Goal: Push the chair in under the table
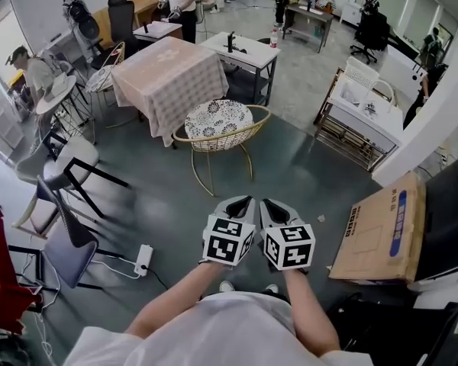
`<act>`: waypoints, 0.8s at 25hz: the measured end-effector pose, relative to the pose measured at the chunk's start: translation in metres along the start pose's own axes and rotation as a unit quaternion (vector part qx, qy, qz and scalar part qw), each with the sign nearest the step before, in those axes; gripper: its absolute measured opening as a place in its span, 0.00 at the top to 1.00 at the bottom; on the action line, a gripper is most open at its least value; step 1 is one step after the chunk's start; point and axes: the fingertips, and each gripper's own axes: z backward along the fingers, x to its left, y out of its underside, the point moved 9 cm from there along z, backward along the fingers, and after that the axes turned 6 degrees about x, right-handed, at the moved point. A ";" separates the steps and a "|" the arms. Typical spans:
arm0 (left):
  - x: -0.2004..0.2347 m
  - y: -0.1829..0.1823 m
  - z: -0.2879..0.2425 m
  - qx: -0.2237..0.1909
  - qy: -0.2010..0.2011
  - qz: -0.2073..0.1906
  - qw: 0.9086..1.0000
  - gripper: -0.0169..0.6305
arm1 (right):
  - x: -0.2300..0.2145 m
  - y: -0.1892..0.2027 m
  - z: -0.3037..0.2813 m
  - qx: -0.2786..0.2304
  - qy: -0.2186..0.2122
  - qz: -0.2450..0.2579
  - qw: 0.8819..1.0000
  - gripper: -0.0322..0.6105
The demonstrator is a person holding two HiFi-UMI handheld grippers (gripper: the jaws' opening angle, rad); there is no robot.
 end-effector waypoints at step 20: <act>0.033 -0.020 -0.048 0.009 -0.036 0.019 0.999 0.97 | -0.037 -0.021 -0.057 0.009 -0.036 0.009 0.999 0.95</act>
